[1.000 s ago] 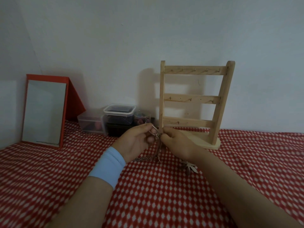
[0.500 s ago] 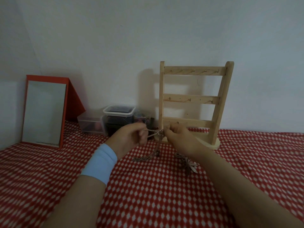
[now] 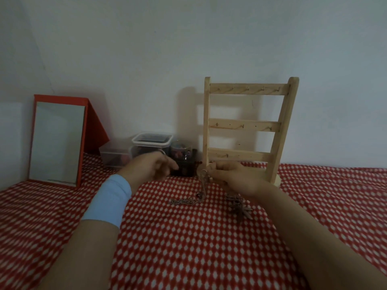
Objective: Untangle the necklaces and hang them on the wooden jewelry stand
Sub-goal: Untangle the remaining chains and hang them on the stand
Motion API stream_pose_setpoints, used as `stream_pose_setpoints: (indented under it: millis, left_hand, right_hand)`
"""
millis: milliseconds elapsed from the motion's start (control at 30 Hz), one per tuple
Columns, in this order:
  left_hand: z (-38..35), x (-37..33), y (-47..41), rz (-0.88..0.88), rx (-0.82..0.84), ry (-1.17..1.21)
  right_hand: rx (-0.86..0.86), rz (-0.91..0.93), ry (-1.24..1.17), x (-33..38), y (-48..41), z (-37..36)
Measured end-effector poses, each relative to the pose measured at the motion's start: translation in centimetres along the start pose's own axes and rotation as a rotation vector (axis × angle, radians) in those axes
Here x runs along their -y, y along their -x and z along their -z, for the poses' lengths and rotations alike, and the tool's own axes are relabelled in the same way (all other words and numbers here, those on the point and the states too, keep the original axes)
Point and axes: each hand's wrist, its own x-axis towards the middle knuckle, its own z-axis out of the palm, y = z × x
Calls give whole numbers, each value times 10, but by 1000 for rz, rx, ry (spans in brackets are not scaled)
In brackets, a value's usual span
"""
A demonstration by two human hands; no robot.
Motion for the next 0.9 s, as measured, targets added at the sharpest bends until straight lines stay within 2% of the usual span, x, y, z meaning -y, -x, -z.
stream_pose_setpoints:
  millis: [33, 100, 167, 233, 300, 500, 633, 767, 833, 900]
  left_hand:
    - [-1, 1, -1, 58, 2, -197]
    - [-4, 1, -2, -9, -4, -496]
    - [-16, -5, 3, -159, 84, -562]
    - [-32, -6, 9, -201, 255, -528]
    - [-43, 0, 10, -207, 342, -530]
    - [-41, 8, 6, -243, 275, -494]
    - [-38, 11, 4, -244, 220, -420]
    - [-35, 18, -2, -150, 233, -296]
    - [-38, 20, -3, -61, 277, -190]
    - [-41, 21, -2, -2, 303, -100]
  right_hand:
    - [25, 27, -19, 2, 1, 0]
    - [46, 76, -60, 7, 3, 0]
    - [59, 125, -124, 11, 4, -1]
    - [55, 188, -169, 14, 3, -2]
    - [11, 236, -207, 14, 1, -1]
    - [-155, 216, -220, 11, -6, 5]
    - [-236, 160, 48, 6, -5, 7]
    - [-74, 92, 509, 10, 0, 8]
    - [-17, 70, 538, 11, 0, 5]
    - [20, 100, 388, 7, -1, -3]
